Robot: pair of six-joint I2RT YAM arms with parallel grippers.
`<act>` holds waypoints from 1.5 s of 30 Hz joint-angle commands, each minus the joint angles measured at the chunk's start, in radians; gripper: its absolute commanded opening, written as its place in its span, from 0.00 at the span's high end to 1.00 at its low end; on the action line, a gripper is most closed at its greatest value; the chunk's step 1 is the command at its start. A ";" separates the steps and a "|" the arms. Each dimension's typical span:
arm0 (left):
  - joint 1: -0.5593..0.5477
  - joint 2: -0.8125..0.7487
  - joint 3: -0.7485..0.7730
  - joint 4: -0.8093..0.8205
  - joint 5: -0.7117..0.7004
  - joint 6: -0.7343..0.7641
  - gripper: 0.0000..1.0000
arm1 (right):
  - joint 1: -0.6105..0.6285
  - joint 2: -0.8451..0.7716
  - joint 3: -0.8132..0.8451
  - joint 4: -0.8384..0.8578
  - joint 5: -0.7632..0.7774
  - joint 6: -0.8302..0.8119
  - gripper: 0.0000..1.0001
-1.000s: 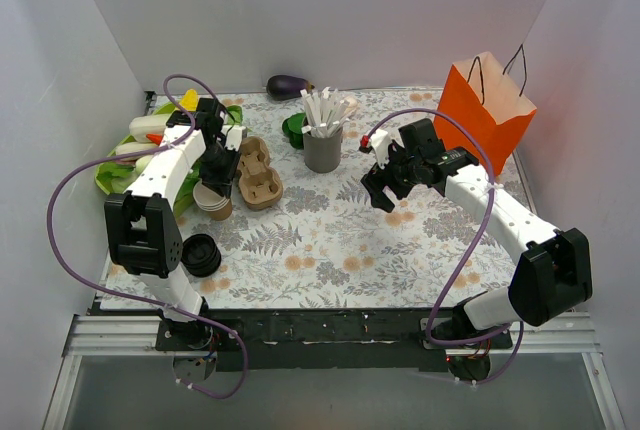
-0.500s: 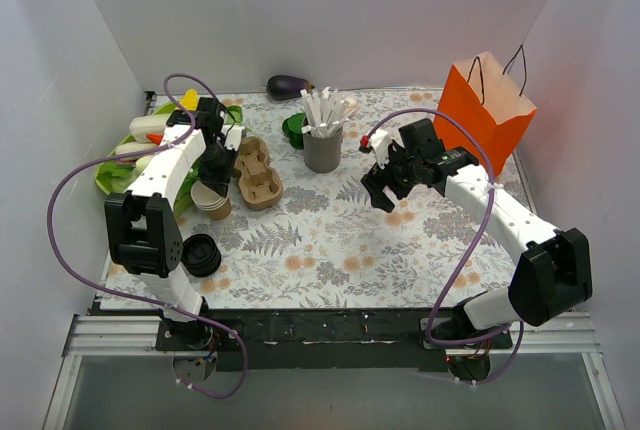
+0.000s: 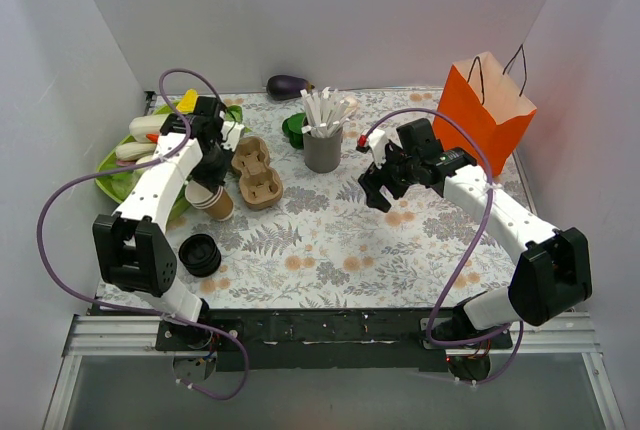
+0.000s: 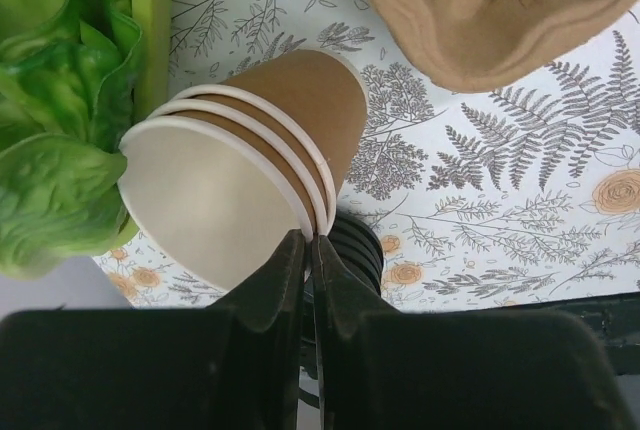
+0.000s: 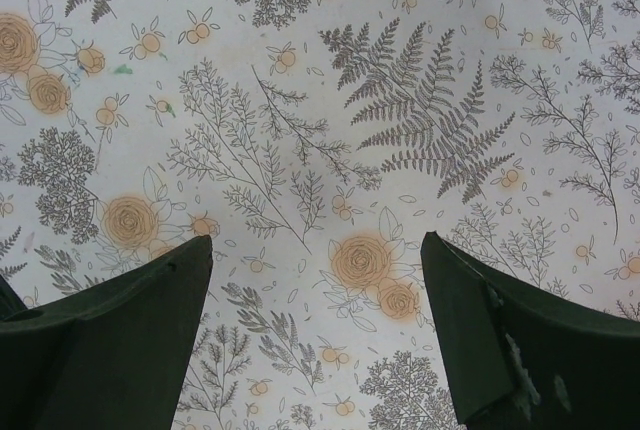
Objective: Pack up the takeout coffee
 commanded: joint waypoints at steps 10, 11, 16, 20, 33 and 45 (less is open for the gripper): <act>-0.113 -0.101 0.047 -0.011 -0.075 0.040 1.00 | 0.011 0.005 0.024 0.034 -0.029 0.025 0.08; -0.134 -0.110 0.022 0.013 -0.166 0.068 1.00 | 0.011 0.002 0.016 0.039 -0.028 0.025 0.08; -0.177 -0.152 0.026 0.076 -0.136 0.083 1.00 | 0.011 0.002 0.016 0.050 -0.037 0.045 0.08; -0.177 -0.196 -0.143 0.114 -0.179 0.129 1.00 | 0.017 0.018 0.059 0.066 -0.080 0.115 0.08; -0.182 -0.241 -0.171 0.130 -0.199 0.030 1.00 | 0.239 0.310 0.365 0.393 -0.162 0.587 0.10; -0.100 -0.271 -0.171 0.075 -0.154 -0.145 1.00 | 0.328 0.629 0.528 0.613 -0.229 0.939 0.02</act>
